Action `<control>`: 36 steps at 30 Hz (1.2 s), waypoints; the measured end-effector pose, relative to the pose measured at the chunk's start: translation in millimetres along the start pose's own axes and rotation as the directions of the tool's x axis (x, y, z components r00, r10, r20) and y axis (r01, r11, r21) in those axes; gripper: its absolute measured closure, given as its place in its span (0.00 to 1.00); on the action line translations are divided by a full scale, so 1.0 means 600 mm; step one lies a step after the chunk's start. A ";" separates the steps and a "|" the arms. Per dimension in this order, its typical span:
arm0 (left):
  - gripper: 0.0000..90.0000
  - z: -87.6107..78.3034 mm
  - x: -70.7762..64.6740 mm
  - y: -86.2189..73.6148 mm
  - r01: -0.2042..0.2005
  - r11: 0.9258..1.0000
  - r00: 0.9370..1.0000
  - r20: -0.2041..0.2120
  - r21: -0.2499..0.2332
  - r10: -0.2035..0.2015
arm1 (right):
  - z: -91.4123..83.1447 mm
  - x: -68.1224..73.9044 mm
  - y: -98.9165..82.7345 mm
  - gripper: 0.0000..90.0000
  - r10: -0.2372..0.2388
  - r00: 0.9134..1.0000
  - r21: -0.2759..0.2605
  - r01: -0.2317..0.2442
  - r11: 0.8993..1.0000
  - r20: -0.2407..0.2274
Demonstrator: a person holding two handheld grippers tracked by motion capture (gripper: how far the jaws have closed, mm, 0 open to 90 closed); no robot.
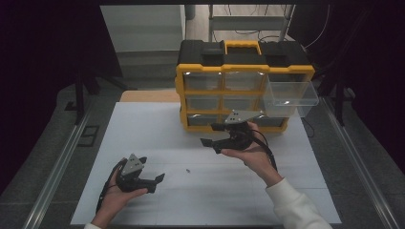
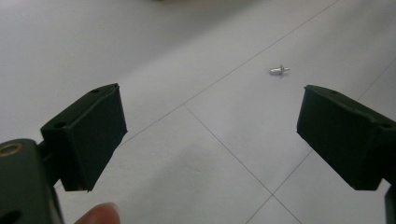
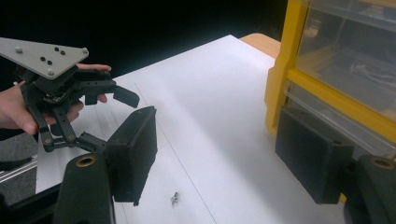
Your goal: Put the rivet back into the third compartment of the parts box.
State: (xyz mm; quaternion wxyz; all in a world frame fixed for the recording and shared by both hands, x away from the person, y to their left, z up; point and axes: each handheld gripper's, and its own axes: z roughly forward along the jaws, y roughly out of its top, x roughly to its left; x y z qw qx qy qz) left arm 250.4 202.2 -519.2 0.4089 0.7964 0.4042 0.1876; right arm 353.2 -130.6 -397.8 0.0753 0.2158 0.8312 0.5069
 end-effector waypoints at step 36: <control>0.10 0.000 -0.001 0.000 -0.003 1.000 1.000 -0.001 0.002 0.003 | 0.081 0.015 -0.047 0.34 0.004 0.999 0.148 0.004 0.989 -0.054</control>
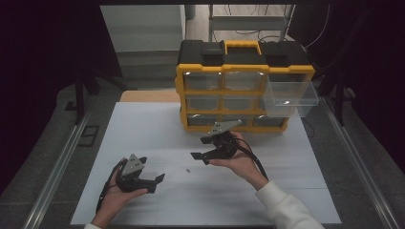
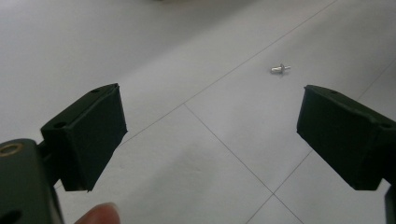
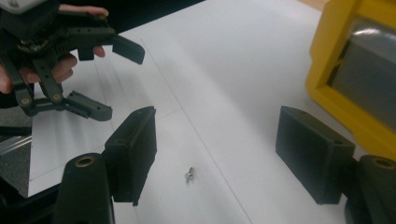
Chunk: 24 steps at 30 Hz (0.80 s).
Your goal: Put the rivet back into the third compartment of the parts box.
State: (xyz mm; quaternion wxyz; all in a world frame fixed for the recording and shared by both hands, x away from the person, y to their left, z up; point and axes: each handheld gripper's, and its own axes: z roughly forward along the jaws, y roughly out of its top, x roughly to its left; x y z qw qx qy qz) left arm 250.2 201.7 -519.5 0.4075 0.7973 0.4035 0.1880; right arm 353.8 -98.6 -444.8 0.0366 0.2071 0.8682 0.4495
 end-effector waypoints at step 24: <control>0.10 0.000 0.000 0.000 -0.001 1.000 1.000 0.001 0.001 0.001 | 0.049 0.014 -0.025 0.33 -0.003 0.999 0.106 0.007 0.994 -0.035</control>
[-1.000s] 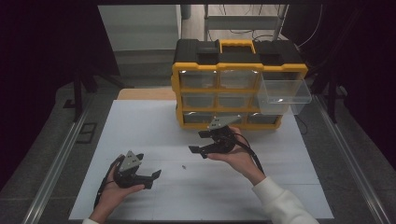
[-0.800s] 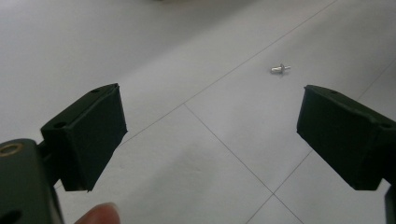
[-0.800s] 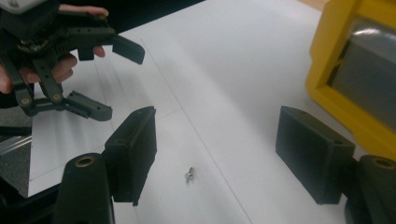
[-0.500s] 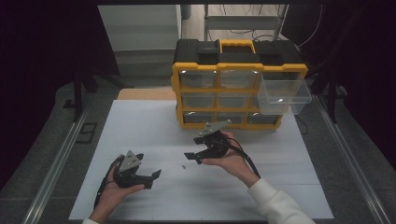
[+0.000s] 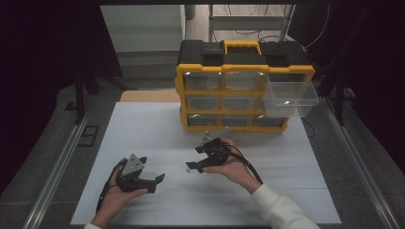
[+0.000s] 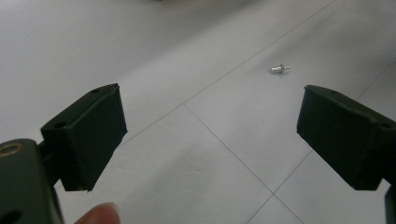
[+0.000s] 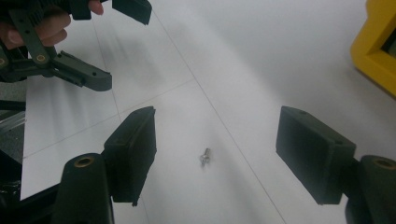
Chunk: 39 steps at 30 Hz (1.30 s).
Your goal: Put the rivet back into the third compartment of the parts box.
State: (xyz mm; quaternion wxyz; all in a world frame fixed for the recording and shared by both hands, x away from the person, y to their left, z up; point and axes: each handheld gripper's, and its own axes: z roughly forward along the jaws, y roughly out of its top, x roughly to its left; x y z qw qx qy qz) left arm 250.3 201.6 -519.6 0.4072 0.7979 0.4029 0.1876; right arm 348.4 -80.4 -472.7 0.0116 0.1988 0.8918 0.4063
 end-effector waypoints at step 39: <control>0.10 0.001 -0.001 0.000 -0.009 1.000 1.000 -0.001 0.005 0.009 | 0.068 0.017 -0.024 0.35 -0.045 0.999 0.145 0.041 0.989 0.027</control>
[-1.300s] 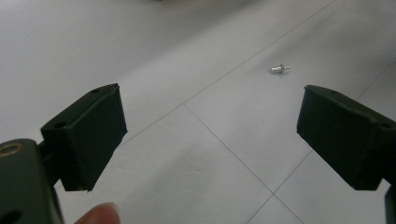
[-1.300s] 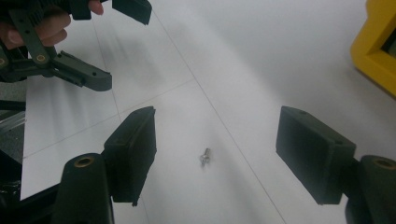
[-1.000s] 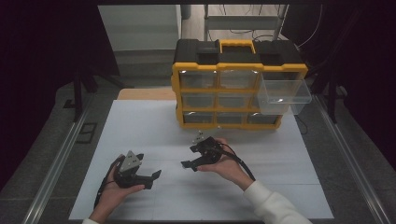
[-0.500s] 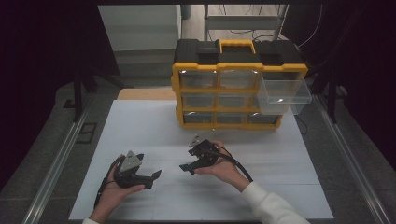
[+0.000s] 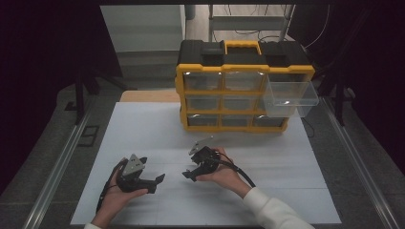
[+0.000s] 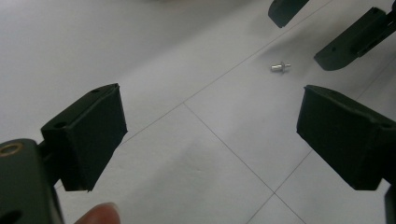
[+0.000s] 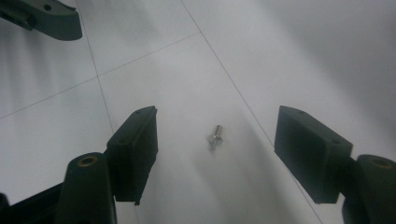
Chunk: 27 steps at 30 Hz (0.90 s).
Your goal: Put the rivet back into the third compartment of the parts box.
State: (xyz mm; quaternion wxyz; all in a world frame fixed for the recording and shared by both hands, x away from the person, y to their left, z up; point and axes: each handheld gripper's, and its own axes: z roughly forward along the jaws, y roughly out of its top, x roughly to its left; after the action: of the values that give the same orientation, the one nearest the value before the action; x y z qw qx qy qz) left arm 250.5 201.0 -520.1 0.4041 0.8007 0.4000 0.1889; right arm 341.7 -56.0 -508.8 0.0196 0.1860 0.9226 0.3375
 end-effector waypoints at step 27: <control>0.10 0.000 0.000 0.000 -0.006 1.000 1.000 0.000 0.002 0.006 | 0.030 0.017 -0.005 0.61 -0.072 0.994 0.071 0.067 0.995 0.082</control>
State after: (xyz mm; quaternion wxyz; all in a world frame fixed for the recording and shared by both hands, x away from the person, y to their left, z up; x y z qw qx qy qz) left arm 250.3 200.8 -520.3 0.4025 0.8022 0.3980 0.1898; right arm 334.1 -43.4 -523.5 0.0639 0.1683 0.9378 0.2969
